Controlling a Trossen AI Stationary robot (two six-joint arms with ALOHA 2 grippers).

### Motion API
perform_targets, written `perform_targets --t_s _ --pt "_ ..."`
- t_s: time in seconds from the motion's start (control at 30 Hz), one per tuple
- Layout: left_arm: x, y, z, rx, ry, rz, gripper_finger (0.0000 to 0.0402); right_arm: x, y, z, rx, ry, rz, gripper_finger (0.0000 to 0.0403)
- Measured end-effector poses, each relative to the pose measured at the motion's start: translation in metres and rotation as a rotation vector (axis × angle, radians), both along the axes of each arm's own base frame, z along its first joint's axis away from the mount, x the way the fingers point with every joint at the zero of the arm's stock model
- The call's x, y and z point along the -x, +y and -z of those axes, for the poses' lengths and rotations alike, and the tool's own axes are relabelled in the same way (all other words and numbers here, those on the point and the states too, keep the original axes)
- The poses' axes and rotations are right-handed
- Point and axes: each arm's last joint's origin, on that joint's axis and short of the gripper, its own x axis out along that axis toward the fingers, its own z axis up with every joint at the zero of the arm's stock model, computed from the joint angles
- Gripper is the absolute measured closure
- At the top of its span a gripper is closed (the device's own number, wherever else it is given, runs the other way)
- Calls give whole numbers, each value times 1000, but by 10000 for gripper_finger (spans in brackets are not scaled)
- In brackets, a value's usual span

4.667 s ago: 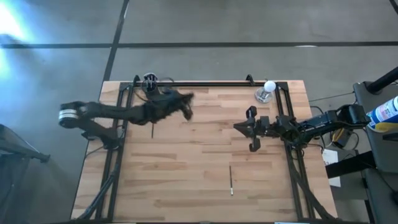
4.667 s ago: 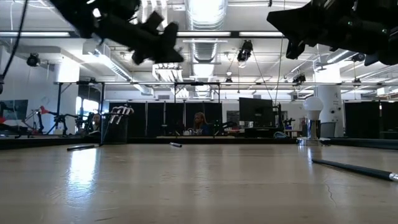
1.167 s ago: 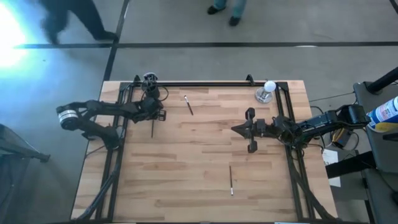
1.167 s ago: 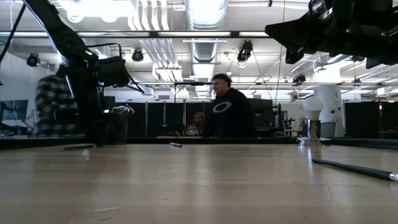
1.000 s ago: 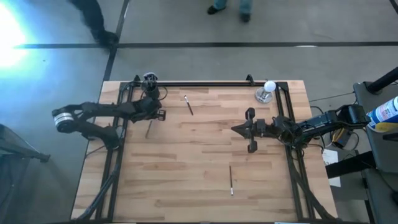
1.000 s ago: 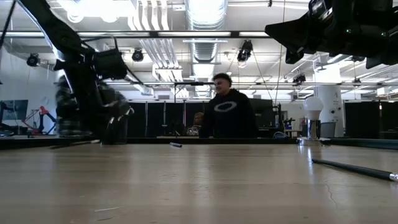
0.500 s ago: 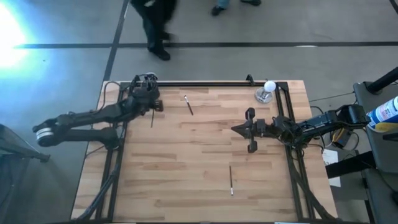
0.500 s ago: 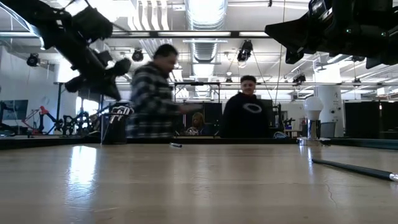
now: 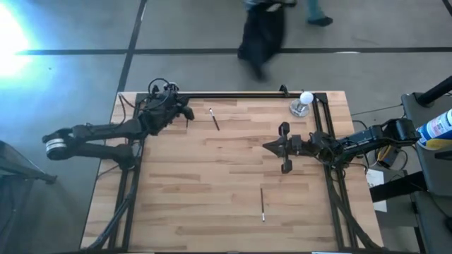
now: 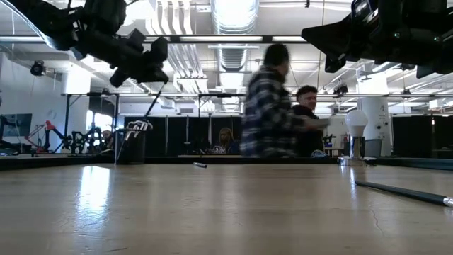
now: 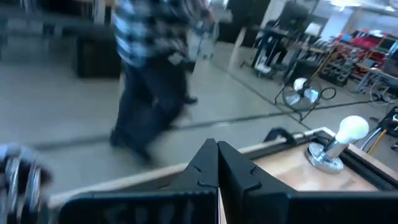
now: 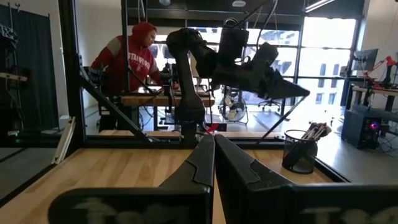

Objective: Put items in baskets/containers
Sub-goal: Put the brow brush into the pen holder

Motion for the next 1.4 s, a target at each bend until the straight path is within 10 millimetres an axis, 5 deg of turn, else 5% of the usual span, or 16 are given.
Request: perform_targets --t_s 0.27,0.47,0.9,1.4 --pt "-8 16 -4 -268 124 -155 401 0 0 0 -3 0 0 394" --pt "7 40 0 -379 172 -315 401 0 0 0 -3 0 0 394" --pt "28 92 32 -355 281 -450 401 0 0 1 19 7 4 394" --pt "26 89 61 -186 198 -414 393 0 0 1 19 10 4 394"
